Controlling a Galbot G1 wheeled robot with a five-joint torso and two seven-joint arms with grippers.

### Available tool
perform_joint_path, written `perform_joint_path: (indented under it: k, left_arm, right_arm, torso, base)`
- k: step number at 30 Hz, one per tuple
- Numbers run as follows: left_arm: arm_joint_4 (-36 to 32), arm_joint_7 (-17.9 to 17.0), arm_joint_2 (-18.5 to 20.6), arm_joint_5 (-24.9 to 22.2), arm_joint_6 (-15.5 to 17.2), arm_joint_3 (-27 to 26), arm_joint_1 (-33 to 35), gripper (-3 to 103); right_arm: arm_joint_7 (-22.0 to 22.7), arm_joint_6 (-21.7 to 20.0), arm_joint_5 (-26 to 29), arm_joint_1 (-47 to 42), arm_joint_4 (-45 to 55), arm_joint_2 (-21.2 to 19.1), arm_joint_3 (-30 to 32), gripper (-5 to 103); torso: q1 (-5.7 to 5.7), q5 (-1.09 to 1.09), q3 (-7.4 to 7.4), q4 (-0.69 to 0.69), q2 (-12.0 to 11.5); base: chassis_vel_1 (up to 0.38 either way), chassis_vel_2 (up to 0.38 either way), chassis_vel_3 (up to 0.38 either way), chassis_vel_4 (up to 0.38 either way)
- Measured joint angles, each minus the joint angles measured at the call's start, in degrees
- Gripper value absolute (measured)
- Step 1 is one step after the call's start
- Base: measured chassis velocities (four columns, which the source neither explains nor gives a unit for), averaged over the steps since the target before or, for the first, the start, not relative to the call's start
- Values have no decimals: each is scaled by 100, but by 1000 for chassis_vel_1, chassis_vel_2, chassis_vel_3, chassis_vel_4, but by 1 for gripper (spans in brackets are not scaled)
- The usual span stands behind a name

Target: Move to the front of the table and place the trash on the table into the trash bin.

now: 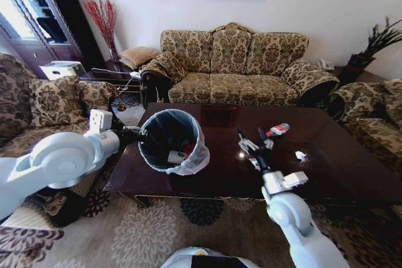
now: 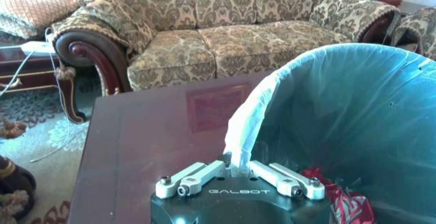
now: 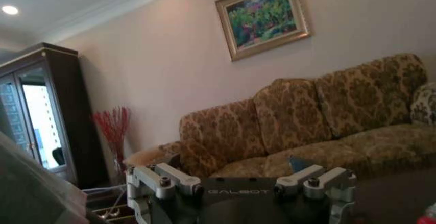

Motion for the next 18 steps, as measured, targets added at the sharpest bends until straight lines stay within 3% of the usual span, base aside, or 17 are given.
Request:
perform_joint_path:
  k: [8, 12, 13, 18]
  left_arm:
    - [-4, 77, -135, 129, -5, 3, 109, 0]
    - [-4, 116, -201, 194, -20, 8, 176, 0]
    - [-7, 133, -221, 223, -22, 10, 191, 0]
    - [-30, 162, -250, 256, -30, 11, 203, 0]
  right_arm:
    - [26, 174, -253, -145, -481, 219, 30, 100]
    - [-110, 518, -663, -124, -1173, 302, -82, 100]
    - [-120, 646, -795, -67, -1503, 349, -123, 100]
    - [-76, 744, -1085, 86, -2183, 443, -162, 100]
  torso:
    - [0, 0, 0, 1, 0]
    - [0, -2, 0, -1, 0]
    - [1, 8, 1, -2, 0]
    - [1, 6, 1, -5, 0]
  base:
    - [-61, -57, 85, 66]
    - [-158, -158, 161, 156]
    - [-129, -153, 142, 107]
    - [-104, -95, 84, 65]
